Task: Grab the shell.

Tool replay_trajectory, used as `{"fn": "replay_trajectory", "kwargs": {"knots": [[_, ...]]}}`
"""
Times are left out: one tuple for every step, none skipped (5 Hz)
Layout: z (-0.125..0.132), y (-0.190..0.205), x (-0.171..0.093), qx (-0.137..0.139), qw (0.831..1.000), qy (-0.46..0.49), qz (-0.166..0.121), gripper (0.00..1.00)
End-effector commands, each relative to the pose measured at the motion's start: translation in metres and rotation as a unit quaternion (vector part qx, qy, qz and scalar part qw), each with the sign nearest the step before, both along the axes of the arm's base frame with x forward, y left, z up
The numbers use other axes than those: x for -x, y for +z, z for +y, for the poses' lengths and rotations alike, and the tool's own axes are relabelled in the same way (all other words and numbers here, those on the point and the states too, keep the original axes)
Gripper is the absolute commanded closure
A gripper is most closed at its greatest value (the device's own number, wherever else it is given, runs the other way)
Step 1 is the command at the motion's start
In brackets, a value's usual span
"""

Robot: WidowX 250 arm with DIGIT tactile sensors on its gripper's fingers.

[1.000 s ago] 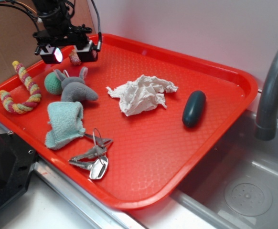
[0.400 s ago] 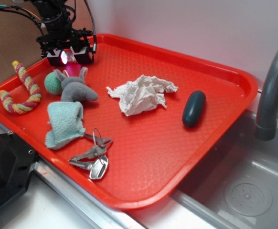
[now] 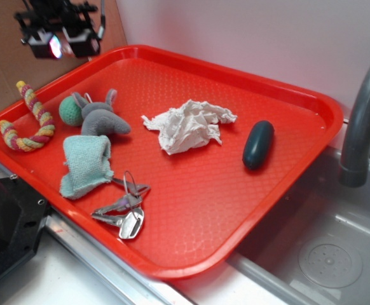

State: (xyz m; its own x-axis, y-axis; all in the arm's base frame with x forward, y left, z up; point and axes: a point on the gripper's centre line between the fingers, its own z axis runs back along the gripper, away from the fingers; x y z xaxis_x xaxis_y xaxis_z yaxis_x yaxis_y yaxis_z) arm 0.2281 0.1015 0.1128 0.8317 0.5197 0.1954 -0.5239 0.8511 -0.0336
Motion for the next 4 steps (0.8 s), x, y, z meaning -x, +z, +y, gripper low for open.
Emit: {"fn": "replay_trajectory", "kwargs": {"knots": [[-0.05, 0.071, 0.017, 0.086, 0.986, -0.139, 0.04, 1.0], [-0.063, 0.084, 0.019, 0.099, 0.977, -0.182, 0.044, 1.0], [-0.072, 0.091, 0.022, 0.056, 0.977, -0.206, 0.011, 1.0], [-0.064, 0.09, 0.022, 0.013, 0.981, -0.194, -0.008, 1.0]]}}
